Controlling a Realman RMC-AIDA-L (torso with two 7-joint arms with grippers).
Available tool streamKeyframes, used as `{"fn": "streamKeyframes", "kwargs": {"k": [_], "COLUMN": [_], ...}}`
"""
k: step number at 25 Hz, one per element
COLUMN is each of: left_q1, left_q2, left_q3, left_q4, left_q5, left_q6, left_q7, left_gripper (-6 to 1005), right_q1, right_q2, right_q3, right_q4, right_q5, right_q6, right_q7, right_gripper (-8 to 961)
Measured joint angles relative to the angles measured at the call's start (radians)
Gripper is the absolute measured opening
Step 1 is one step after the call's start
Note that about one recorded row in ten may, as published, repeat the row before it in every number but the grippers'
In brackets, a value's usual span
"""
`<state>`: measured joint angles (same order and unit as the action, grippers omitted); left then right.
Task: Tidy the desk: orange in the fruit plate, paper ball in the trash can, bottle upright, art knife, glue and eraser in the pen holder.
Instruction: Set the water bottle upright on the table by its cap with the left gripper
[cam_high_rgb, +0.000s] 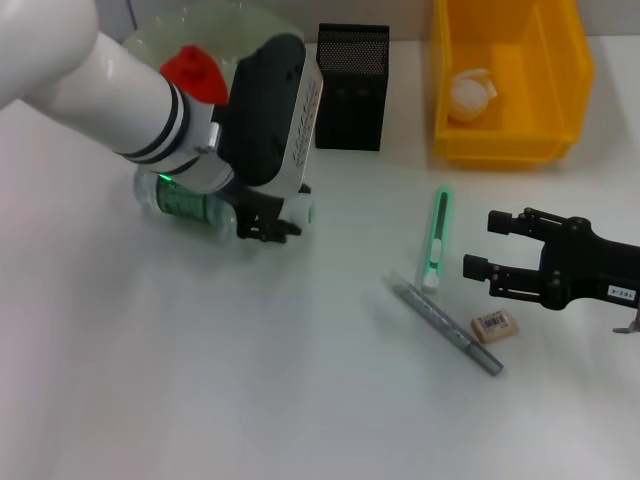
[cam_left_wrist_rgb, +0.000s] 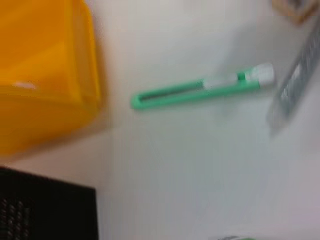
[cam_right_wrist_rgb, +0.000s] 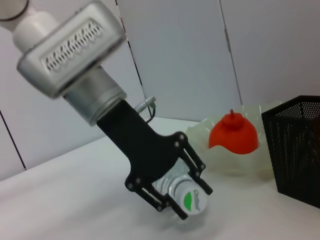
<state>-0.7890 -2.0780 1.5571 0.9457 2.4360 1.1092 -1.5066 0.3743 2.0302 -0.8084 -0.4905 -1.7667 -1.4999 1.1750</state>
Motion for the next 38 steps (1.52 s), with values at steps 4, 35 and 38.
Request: {"fn": "streamKeyframes", "kwargs": {"k": [4,35,38], "left_q1": [0.033,0.18,0.208], "left_q2": [0.006,0.027,0.035], "left_q3": [-0.062,-0.797,-0.837], "left_q4": [0.093,-0.036,-0.039], "left_q5": [-0.058,-0.402,-0.405], "left_q6": [0.087,0.323,0.319], "left_q7": [-0.036,-0.101,-0.091], "left_gripper": [443,444,444], "right_q1": [0.0,0.021,0.022], "right_q2": [-0.001,0.006,0.007], "right_q3": [0.0,-0.011,-0.012], "right_q4": [0.0,0.004,0.004], "right_q5": [0.001,-0.007,-0.007], "right_q6": [-0.006,-0.063,-0.069], "right_q7": [0.0,0.0,0.0], "right_gripper": [802,801,801]}}
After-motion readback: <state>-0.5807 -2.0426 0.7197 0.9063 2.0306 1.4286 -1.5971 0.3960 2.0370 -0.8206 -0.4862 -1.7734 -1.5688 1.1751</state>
